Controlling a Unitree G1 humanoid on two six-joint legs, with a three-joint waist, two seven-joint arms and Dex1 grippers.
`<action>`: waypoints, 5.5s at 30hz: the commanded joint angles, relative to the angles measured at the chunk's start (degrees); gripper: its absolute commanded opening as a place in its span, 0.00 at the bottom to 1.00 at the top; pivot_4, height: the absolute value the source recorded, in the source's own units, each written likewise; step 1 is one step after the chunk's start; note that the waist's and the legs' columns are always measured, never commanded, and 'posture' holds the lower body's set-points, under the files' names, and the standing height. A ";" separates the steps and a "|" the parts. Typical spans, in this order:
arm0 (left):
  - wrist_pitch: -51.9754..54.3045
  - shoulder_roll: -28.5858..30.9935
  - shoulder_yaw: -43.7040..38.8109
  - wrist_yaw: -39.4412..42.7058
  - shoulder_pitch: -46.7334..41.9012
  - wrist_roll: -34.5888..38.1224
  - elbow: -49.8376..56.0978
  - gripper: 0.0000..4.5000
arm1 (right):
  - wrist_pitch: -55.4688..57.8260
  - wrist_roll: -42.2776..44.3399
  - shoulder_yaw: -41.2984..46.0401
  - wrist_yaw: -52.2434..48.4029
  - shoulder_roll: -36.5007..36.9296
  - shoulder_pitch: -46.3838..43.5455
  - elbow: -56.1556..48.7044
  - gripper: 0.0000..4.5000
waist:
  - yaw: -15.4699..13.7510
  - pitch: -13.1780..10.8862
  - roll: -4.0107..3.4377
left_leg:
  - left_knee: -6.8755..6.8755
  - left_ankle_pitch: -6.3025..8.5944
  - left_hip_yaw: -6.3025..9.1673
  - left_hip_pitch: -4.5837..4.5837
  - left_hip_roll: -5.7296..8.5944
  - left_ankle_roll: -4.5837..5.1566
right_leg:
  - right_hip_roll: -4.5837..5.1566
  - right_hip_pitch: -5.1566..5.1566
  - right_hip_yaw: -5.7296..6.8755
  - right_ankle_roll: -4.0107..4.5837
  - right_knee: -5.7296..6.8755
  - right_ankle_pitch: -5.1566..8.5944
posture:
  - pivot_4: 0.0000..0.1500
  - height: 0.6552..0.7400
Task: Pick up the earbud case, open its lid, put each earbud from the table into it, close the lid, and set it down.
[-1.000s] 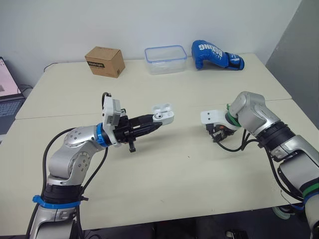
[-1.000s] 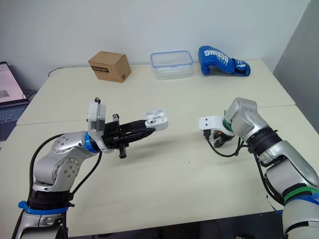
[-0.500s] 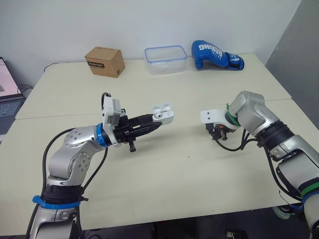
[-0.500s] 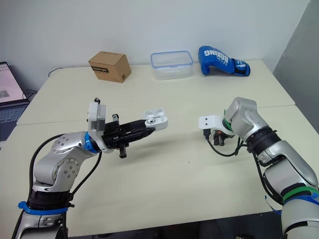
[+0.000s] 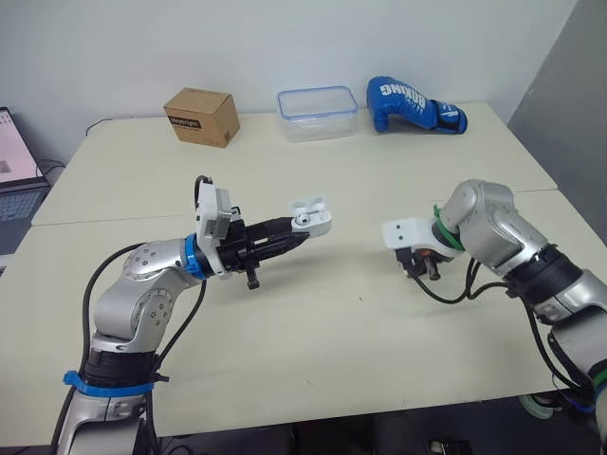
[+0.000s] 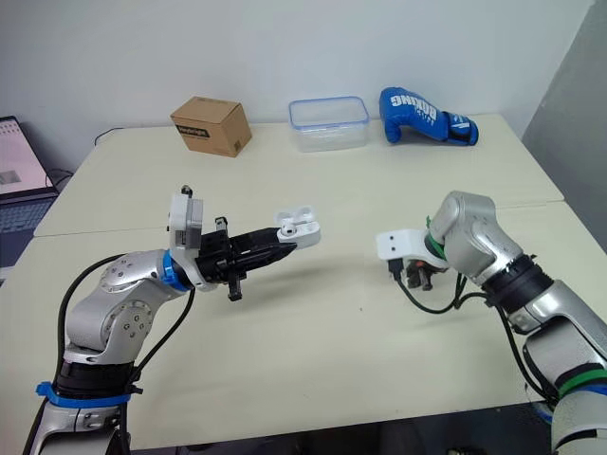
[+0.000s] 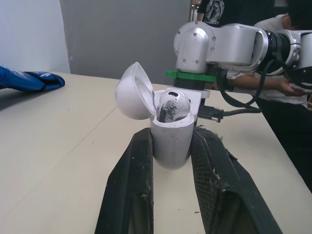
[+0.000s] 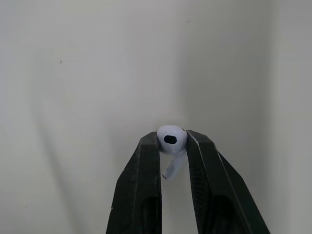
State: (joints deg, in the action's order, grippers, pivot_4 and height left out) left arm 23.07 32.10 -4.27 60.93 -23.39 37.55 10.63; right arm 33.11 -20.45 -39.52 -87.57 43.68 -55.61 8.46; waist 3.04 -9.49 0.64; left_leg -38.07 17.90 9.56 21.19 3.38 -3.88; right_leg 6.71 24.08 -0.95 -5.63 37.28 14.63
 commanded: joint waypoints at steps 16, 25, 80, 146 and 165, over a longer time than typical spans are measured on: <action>-1.74 -0.41 -0.46 1.04 -1.22 -0.73 0.48 0.16 | -0.90 -1.55 0.59 -1.04 1.90 3.33 -4.76 0.31 | -0.03 0.01 0.01 | 0.00 0.00 -0.02 -0.03 -0.02 0.00 | 0.00 -0.02 0.00 0.00 0.03 0.00 | 1.00 0.89; -2.36 -0.47 -0.24 1.31 -1.60 -0.99 -0.14 0.16 | 0.01 -1.63 0.85 -1.07 1.84 3.17 -5.53 0.62 | -0.05 0.01 0.01 | -0.01 0.00 -0.02 -0.03 -0.02 0.00 | 0.00 -0.02 0.00 0.00 0.03 0.00 | 1.00 0.89; -8.46 -4.09 1.23 5.22 -5.67 -3.95 -12.13 0.16 | 47.82 17.28 52.22 35.30 -33.92 18.80 -48.23 0.09 | -1.25 0.07 0.01 | -0.16 -0.02 0.03 -0.06 0.02 -0.03 | 0.00 0.06 -0.05 0.01 0.46 0.00 | 1.00 0.89; -7.58 -8.33 2.78 7.11 -16.61 -6.60 -18.54 0.16 | 25.57 31.54 29.70 72.51 -31.35 22.08 -49.39 0.31 | -0.59 0.07 0.01 | -0.07 -0.02 0.00 -0.18 0.02 -0.03 | -0.04 0.03 -0.07 0.01 0.47 0.01 | 1.00 0.89; -7.28 -5.50 1.94 11.06 -14.79 -6.44 -20.66 0.16 | 38.79 62.93 54.44 59.45 -27.51 9.69 -43.31 0.99 | -0.49 0.07 0.00 | -0.04 -0.02 0.03 -0.18 0.01 -0.02 | -0.04 0.00 -0.04 0.01 0.44 0.01 | 1.00 0.89</action>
State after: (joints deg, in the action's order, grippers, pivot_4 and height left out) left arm 16.43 25.61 -1.00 71.04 -37.84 30.07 -11.35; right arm 68.77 38.08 12.44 -26.69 14.74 -43.61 -35.70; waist 2.55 -9.42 0.64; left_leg -38.11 17.88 9.60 21.01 3.38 -3.89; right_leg 6.67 24.08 -0.98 -5.62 37.72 14.64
